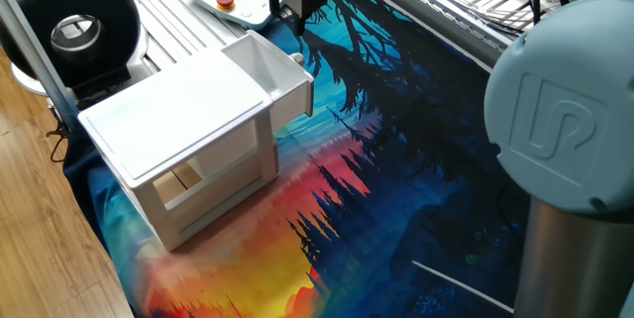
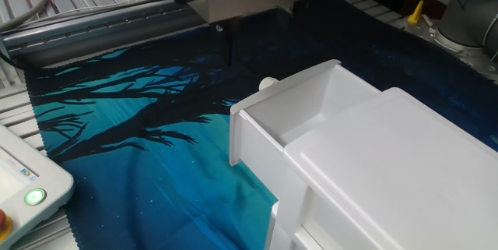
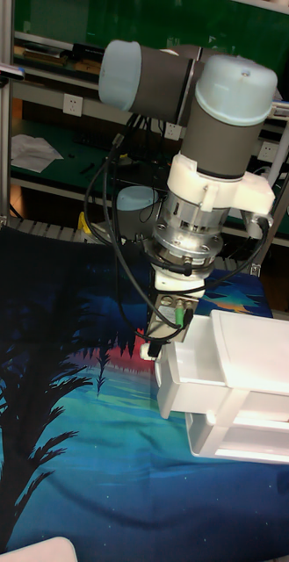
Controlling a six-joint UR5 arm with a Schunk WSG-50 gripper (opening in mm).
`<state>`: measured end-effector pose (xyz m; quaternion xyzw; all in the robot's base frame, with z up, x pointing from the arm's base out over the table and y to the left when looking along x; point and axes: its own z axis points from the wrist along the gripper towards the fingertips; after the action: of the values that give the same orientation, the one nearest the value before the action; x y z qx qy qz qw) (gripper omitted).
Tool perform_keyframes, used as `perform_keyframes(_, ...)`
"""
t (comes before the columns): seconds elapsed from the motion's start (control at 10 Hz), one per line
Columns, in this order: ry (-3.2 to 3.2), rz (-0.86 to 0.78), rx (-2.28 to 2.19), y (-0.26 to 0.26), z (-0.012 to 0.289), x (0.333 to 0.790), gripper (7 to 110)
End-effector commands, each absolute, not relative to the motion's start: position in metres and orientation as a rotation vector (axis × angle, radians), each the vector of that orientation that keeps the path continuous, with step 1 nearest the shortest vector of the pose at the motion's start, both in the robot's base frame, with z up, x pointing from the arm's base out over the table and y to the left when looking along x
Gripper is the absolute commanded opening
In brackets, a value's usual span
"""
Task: Grasp the handle and close the drawer
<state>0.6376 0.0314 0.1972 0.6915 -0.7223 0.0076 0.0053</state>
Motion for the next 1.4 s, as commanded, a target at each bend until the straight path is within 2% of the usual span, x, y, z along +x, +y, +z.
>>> perform_keyframes(0.0, -2.258, 0.033, 2.158, 0.031, 0.201, 0.636, 66)
perform_keyframes(0.7, -2.186, 0.063, 2.202, 0.024, 0.202, 0.636, 66)
perform_keyframes(1.3, -2.205, -0.072, 2.214, 0.043, 0.202, 0.625, 66)
